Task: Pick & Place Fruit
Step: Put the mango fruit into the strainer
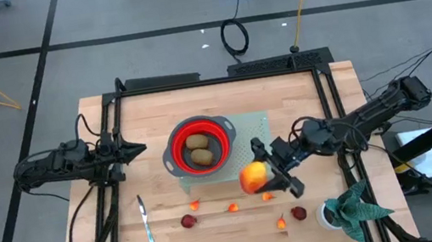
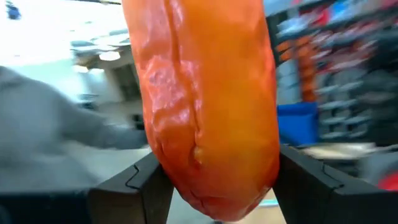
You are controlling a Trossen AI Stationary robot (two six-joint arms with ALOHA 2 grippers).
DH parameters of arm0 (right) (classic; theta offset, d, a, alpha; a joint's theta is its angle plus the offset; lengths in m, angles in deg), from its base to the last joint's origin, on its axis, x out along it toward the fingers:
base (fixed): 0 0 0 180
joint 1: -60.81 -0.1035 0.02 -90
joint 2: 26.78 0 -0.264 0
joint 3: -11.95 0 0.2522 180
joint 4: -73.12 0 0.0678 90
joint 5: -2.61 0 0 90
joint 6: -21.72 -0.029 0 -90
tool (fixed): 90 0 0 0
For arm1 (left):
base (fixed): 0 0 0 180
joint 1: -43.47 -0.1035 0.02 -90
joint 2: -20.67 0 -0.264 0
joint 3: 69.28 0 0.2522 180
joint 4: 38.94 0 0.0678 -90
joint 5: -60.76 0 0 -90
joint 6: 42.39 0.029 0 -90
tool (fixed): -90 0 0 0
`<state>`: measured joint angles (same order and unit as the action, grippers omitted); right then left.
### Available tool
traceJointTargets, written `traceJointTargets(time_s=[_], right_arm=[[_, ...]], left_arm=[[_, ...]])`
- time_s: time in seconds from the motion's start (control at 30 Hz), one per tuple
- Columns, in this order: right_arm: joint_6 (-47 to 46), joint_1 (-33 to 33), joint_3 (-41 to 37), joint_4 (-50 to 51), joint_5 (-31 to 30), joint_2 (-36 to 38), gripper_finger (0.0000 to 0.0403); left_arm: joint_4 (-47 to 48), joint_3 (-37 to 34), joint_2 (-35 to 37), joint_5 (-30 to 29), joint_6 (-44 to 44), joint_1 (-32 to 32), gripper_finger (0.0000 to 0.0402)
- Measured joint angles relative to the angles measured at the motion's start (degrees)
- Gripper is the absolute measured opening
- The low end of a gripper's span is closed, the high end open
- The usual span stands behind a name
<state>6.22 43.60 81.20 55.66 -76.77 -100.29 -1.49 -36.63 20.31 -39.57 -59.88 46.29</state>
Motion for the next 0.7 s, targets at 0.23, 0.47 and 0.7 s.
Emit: traceJointTargets(time_s=[0.23, 0.47, 0.7], right_arm=[[14.49, -0.02, 0.00, 2.18, -20.19, 0.00, 0.0226], [27.70, -0.02, 0.00, 3.25, -39.54, 0.00, 0.0222], [41.72, 0.00, 0.00, 3.21, -54.16, 0.00, 0.0225]], left_arm=[[0.00, 0.00, 0.00, 0.00, -0.81, 0.01, 0.0024], [-0.01, -0.02, 0.00, -0.02, -1.05, 0.00, 0.0024], [0.00, -0.02, 0.00, -0.04, -0.95, -0.01, 0.0024]])
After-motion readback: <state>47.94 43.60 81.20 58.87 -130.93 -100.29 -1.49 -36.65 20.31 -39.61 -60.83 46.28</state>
